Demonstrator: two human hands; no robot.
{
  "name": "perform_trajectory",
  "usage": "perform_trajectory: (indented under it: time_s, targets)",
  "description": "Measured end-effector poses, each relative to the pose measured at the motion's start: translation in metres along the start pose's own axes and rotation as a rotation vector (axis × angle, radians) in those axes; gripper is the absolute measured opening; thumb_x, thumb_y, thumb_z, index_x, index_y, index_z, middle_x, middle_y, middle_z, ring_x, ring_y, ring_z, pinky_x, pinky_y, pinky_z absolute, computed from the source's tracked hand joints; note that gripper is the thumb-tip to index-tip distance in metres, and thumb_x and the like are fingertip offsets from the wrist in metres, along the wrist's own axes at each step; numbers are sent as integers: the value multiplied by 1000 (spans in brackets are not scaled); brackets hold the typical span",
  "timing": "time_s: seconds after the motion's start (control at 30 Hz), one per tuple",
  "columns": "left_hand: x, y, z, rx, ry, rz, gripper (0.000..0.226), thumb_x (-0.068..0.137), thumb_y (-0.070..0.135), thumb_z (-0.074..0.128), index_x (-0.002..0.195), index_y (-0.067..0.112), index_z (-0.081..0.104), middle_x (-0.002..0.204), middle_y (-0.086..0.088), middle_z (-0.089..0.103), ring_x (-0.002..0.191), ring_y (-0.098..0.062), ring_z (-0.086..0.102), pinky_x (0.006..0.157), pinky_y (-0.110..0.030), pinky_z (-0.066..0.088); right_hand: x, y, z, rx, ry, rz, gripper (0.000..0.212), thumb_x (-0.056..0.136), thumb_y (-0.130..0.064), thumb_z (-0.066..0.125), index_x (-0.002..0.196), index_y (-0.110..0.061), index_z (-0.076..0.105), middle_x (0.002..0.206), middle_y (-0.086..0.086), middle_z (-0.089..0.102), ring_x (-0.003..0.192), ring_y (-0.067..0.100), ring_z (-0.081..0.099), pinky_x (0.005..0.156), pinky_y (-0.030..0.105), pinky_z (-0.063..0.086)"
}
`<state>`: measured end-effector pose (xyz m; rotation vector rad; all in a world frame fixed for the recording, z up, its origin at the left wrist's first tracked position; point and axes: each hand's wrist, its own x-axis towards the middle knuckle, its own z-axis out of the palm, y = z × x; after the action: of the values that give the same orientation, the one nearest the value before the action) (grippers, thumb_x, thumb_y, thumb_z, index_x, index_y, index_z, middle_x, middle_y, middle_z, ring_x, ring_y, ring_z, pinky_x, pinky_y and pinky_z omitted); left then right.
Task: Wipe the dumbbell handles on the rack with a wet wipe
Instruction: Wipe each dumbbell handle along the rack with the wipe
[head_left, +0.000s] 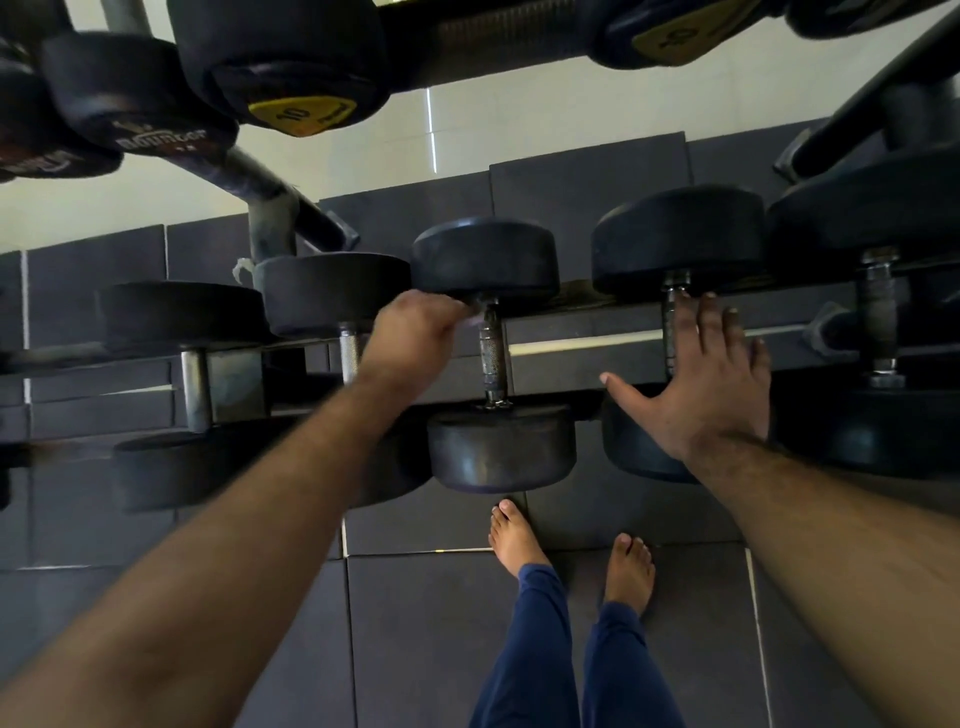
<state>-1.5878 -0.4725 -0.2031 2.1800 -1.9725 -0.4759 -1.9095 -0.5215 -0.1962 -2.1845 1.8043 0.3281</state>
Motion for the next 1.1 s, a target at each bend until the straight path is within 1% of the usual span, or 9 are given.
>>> perform_trajectory:
  time_s: [0.2, 0.33, 0.4, 0.53, 0.7, 0.8, 0.9, 1.0, 1.1]
  targets:
    - [8, 35, 42, 33, -5, -187, 17, 78, 16, 63, 78, 12, 80, 73, -13, 70, 63, -38, 66, 56, -36, 54, 2, 1, 2, -18, -2, 0, 124, 79, -101, 34, 171, -24, 6, 177, 12, 20, 162, 37, 21, 128, 61, 25]
    - [9, 35, 57, 108, -132, 341, 27, 84, 17, 55, 92, 13, 80, 89, -7, 73, 79, -34, 68, 71, -38, 61, 2, 0, 1, -13, -10, -4, 123, 78, -101, 32, 171, -25, 5, 177, 10, 19, 162, 36, 20, 128, 60, 24]
    - [6, 21, 50, 123, -65, 446, 26, 86, 16, 56, 97, 12, 80, 93, -6, 73, 81, -32, 67, 73, -36, 60, 2, 1, 1, -13, -12, -5, 123, 79, -101, 32, 171, -25, 5, 178, 9, 19, 163, 35, 19, 129, 60, 24]
    - [3, 3, 43, 139, 136, 193, 26, 80, 2, 77, 104, 10, 80, 99, -8, 74, 82, -32, 66, 74, -36, 58, 1, 1, 0, -16, -13, -2, 122, 79, -100, 33, 172, -26, 5, 178, 9, 20, 163, 35, 18, 128, 61, 24]
    - [1, 21, 45, 28, -243, 246, 31, 78, 2, 74, 106, 15, 81, 112, -5, 73, 95, -33, 68, 86, -42, 60, 2, 1, -1, -27, -22, -6, 122, 80, -101, 32, 172, -26, 4, 178, 9, 18, 163, 35, 17, 129, 61, 23]
    - [-2, 24, 19, 12, -662, 245, 31, 88, 8, 65, 109, 23, 81, 115, 3, 75, 109, -19, 69, 94, -23, 50, 2, 1, 1, -36, -19, -5, 122, 80, -100, 33, 172, -24, 7, 178, 9, 20, 163, 35, 19, 128, 60, 24]
    - [-2, 28, 1, -340, -413, 56, 22, 86, 2, 72, 99, 17, 84, 97, 2, 78, 88, -1, 67, 79, -11, 49, 2, 0, 1, -41, -27, -6, 122, 80, -100, 33, 171, -21, 14, 177, 10, 22, 162, 37, 20, 128, 61, 25]
    - [5, 52, -1, -725, -51, -244, 14, 89, 1, 72, 94, 12, 79, 84, 4, 73, 73, 0, 62, 70, -20, 52, 2, 0, 0, -49, -45, 1, 123, 79, -101, 32, 171, -21, 14, 177, 9, 21, 162, 37, 19, 128, 60, 25]
    - [16, 87, 10, -843, 14, -364, 16, 91, 2, 66, 94, 18, 71, 81, 7, 67, 73, -5, 58, 69, -26, 51, 0, 1, -2, -37, -34, -10, 124, 79, -101, 33, 171, -20, 15, 177, 11, 20, 162, 36, 18, 128, 61, 25]
